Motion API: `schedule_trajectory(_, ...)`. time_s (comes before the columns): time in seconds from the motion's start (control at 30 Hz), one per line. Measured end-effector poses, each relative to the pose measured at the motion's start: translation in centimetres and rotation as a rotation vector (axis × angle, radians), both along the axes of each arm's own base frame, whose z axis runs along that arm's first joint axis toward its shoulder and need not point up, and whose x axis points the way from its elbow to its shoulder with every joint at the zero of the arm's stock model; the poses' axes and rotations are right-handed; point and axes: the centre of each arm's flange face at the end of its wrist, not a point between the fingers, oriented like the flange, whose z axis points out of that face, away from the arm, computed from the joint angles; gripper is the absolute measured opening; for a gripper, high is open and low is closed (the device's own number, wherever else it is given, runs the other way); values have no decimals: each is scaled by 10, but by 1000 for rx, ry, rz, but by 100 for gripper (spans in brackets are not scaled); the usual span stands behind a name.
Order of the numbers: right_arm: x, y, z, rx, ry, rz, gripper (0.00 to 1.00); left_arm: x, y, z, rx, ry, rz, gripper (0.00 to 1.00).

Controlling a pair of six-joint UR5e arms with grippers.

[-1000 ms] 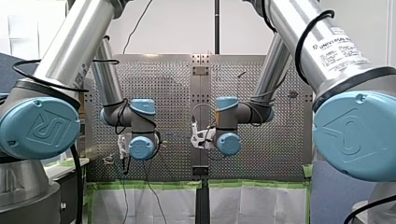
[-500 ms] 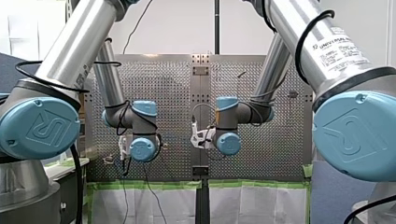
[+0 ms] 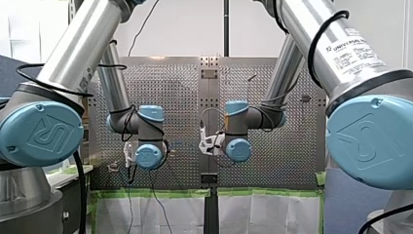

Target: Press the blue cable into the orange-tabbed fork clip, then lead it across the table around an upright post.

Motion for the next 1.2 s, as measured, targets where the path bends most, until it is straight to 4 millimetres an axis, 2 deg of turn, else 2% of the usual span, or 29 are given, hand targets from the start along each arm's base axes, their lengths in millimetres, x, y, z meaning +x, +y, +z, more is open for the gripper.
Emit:
schedule_trajectory(0.17, -2, 6, -6, 14, 16, 0, 0, 0, 0, 0, 0, 0, 0, 0)
schedule_trajectory(0.5, -22, 32, -70, 158, 170, -1, 0, 0, 0, 0, 0, 0, 0, 0)
schedule_trajectory(0.6, -25, 34, -78, 177, 190, -1, 0, 0, 0, 0, 0, 0, 0, 0)
schedule_trajectory(1.0, -25, 34, -81, 181, 197, -5, 0, -5, -3, -5, 21, 18, -21, 0)
schedule_trajectory(1.1, -20, 28, -73, 167, 176, -19, 0, -4, -12, -6, 42, 28, -57, 0)
schedule_trajectory(1.2, -12, 21, -57, 150, 144, -40, 0, 3, -23, 5, 30, 15, -93, 0)
